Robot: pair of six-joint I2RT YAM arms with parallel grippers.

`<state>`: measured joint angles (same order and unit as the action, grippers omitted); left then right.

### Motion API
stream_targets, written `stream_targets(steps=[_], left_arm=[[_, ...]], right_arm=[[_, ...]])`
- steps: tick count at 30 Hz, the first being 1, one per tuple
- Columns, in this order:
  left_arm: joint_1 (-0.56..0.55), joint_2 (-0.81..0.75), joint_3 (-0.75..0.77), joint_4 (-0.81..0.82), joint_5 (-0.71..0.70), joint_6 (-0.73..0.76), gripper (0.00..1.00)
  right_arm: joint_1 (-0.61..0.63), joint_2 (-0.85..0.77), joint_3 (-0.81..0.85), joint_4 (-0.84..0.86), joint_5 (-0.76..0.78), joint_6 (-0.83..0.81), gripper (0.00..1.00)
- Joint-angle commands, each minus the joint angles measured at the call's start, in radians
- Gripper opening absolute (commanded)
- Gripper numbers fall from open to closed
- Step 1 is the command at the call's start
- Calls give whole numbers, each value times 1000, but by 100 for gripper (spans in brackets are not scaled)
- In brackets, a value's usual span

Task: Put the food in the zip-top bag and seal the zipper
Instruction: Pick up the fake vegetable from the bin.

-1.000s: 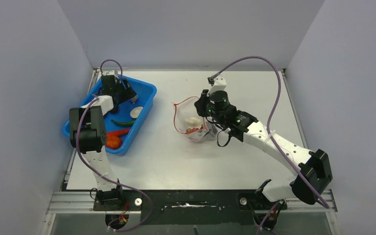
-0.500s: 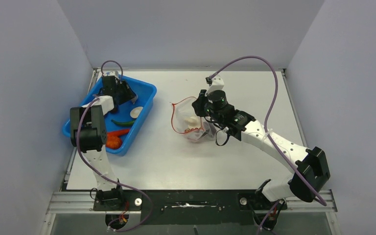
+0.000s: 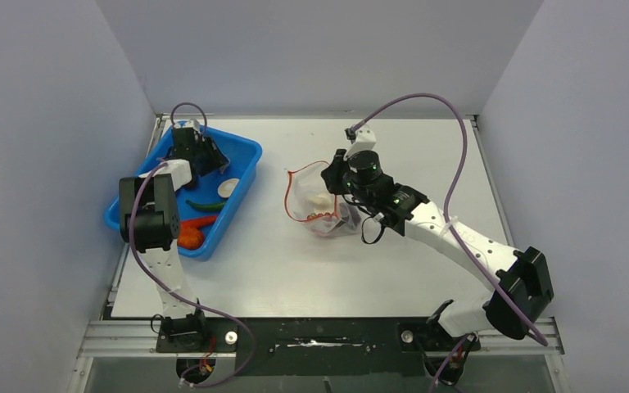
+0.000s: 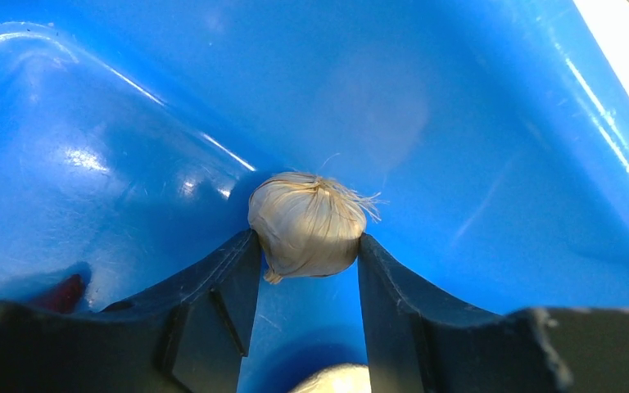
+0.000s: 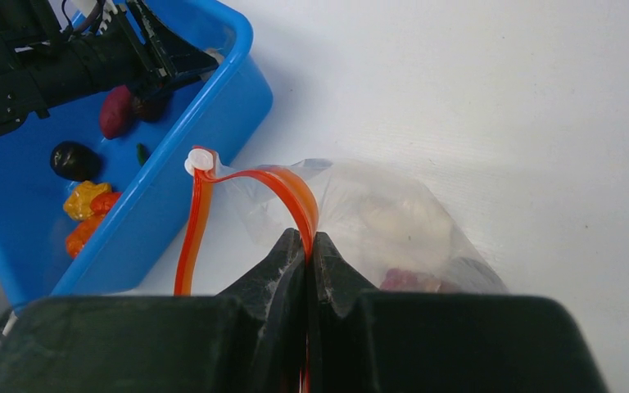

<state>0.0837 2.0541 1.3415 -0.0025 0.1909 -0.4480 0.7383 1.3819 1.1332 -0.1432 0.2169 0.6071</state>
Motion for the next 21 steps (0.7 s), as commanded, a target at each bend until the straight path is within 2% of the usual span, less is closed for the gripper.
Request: stream_targets(steps=[1,15,21], left_arm=[[-2,-52,26,-24,-23,15,34],[-11,-308,-108,-45,-44,-1,30],[-16,-405,-182,-29,62,-35,29]], right_arm=[[-5,-65,2,72,9,14,0],[-4,-63,-34,65,-3,36,0],[-5,-66,-44,76,-16,42,0]])
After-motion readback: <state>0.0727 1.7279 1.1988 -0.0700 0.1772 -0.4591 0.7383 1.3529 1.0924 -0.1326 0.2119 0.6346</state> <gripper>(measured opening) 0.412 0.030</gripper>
